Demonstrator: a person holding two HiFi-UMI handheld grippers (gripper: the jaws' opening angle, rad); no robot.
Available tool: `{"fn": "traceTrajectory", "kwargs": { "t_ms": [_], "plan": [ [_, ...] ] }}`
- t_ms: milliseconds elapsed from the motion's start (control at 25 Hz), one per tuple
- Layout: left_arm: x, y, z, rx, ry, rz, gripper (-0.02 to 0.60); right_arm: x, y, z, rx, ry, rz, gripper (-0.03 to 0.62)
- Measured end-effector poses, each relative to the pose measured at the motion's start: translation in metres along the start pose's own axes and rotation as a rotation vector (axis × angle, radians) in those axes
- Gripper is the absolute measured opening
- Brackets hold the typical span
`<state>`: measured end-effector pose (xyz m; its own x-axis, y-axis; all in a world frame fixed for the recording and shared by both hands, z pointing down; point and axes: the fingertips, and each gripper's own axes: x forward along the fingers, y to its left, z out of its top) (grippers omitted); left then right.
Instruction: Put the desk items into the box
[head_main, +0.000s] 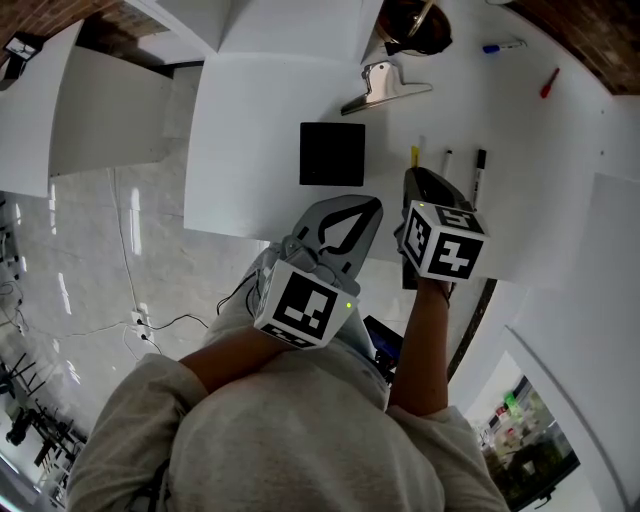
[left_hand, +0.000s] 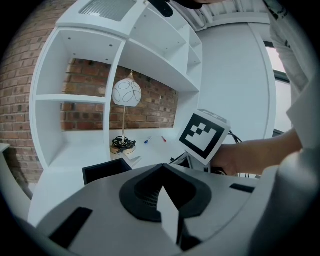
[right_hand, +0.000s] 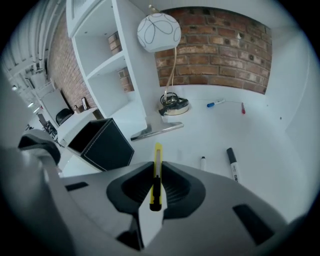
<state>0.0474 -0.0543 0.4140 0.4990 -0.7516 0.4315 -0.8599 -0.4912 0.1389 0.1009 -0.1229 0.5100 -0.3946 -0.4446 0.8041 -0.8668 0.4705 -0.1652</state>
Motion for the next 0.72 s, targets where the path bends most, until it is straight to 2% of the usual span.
{"fn": "traceTrajectory", "kwargs": {
  "t_ms": [320, 520, 720],
  "plan": [
    [-0.003, 0.004, 0.006, 0.001, 0.002, 0.002, 0.009, -0.027, 0.008, 0.02, 0.007, -0.142, -0.035, 0.061],
    [-0.008, 0.006, 0.01, -0.002, -0.006, 0.005, 0.009, -0.044, 0.024, 0.032, 0.012, -0.27, -0.005, 0.061],
    [-0.014, 0.01, 0.018, 0.006, -0.023, 0.018, 0.009, -0.061, 0.037, 0.043, -0.046, -0.379, -0.025, 0.061]
  ]
}}
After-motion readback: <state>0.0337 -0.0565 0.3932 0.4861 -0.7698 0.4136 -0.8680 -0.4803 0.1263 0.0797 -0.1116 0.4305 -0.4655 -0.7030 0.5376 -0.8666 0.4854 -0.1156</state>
